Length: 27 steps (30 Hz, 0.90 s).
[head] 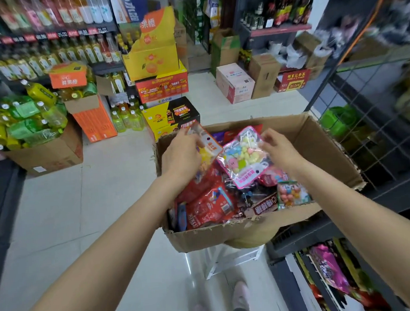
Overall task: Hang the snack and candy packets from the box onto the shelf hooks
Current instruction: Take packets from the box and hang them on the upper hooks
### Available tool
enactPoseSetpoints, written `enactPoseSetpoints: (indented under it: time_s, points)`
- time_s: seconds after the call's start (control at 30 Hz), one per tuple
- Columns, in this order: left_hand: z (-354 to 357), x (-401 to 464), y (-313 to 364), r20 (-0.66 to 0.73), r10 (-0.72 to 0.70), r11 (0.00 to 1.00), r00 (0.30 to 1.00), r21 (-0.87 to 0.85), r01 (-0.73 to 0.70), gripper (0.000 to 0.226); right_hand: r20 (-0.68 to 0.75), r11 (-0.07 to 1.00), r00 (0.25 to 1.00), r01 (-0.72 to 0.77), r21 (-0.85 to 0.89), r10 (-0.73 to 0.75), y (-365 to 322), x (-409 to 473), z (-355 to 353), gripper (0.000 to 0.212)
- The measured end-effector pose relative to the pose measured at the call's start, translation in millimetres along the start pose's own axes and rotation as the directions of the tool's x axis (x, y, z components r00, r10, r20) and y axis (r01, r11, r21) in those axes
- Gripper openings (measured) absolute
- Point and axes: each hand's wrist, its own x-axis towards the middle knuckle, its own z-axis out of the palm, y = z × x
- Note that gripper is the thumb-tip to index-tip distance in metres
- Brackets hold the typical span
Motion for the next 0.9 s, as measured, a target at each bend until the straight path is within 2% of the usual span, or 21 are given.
enactPoseSetpoints:
  time_s: [0.1, 0.17, 0.23, 0.3, 0.4, 0.5, 0.57, 0.63, 0.7, 0.77, 0.83, 0.9]
  points:
    - [-12.5, 12.8, 38.4, -0.075, 0.029, 0.999, 0.997, -0.034, -0.032, 0.030, -0.224, 0.997, 0.974, 0.046, 0.061, -0.031, -16.8, -19.1, -37.1, 0.007]
    - [-23.4, 19.0, 71.8, -0.105, 0.083, 0.996, 0.991, -0.013, -0.085, 0.029, -0.341, 0.994, 0.935, 0.110, 0.020, -0.097, -32.4, -38.6, -68.6, 0.006]
    - [-35.2, 21.9, 109.1, -0.140, 0.155, 0.988, 0.978, 0.030, -0.152, 0.029, -0.381, 0.980, 0.903, 0.173, -0.104, -0.199, -51.6, -62.3, -104.8, 0.005]
    - [-44.5, 20.5, 147.8, -0.166, 0.281, 0.960, 0.945, 0.031, -0.279, 0.033, -0.368, 0.942, 0.884, 0.190, -0.278, -0.287, -65.9, -86.1, -141.9, 0.007]
    - [-58.2, 7.7, 209.9, -0.113, 0.511, 0.841, 0.852, -0.139, -0.522, 0.047, -0.351, 0.861, 0.845, 0.223, -0.457, -0.404, -83.1, -123.8, -194.3, 0.010]
    - [-71.4, -15.4, 270.2, -0.130, 0.625, 0.710, 0.770, -0.317, -0.629, 0.057, -0.428, 0.859, 0.781, 0.259, -0.441, -0.455, -92.2, -169.8, -240.2, 0.007]
    - [-80.3, -39.9, 309.1, -0.202, 0.632, 0.652, 0.748, -0.385, -0.654, 0.050, -0.533, 0.897, 0.726, 0.293, -0.332, -0.435, -90.2, -202.9, -267.7, 0.008]
    - [-86.4, -65.8, 343.6, -0.271, 0.613, 0.632, 0.742, -0.396, -0.666, 0.047, -0.651, 0.936, 0.683, 0.326, -0.135, -0.332, -82.4, -237.6, -292.2, 0.012]
    - [-92.5, -85.1, 373.1, -0.344, 0.538, 0.625, 0.770, -0.451, -0.638, 0.043, -0.669, 0.938, 0.715, 0.337, 0.076, -0.203, -75.3, -272.7, -313.4, 0.038]
    - [-99.9, -98.1, 398.1, -0.412, 0.399, 0.585, 0.819, -0.573, -0.573, 0.041, -0.610, 0.912, 0.779, 0.346, 0.222, -0.147, -70.7, -304.0, -330.1, 0.058]
    - [-106.6, -110.3, 421.7, -0.423, 0.288, 0.549, 0.859, -0.662, -0.510, 0.046, -0.615, 0.870, 0.768, 0.414, 0.268, -0.176, -69.7, -328.3, -342.0, 0.060]
    - [-110.7, -121.1, 442.5, -0.387, 0.284, 0.515, 0.877, -0.710, -0.480, 0.048, -0.716, 0.835, 0.665, 0.504, 0.221, -0.212, -71.9, -338.0, -354.3, 0.048]
